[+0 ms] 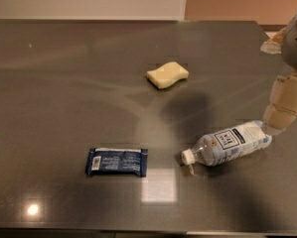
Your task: Place blue plastic bottle upright
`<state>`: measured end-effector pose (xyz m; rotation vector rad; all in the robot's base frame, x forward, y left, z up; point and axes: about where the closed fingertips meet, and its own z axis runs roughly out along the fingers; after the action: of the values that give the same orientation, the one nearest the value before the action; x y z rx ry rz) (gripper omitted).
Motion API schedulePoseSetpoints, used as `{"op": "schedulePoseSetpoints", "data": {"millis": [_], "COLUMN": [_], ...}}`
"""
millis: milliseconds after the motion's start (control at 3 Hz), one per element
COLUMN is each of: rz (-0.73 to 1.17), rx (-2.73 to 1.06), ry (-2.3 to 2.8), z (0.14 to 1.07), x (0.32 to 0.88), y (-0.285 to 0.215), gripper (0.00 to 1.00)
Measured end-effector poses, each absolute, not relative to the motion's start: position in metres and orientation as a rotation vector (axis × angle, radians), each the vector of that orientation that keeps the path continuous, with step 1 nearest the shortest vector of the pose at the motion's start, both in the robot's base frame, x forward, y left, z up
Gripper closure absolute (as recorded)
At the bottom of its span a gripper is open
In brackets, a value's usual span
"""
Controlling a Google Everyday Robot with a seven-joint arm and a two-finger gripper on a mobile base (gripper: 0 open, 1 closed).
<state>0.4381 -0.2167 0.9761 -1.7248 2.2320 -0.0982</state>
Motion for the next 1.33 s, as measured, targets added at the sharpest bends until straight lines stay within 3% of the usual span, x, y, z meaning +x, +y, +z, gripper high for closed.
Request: {"op": "schedulePoseSetpoints", "data": {"millis": [1333], "rz": [0.016], "rx": [-1.984], "ry": [2.051], "z": [0.945], "x": [0.432], "y": [-0.19], "gripper": [0.0]}}
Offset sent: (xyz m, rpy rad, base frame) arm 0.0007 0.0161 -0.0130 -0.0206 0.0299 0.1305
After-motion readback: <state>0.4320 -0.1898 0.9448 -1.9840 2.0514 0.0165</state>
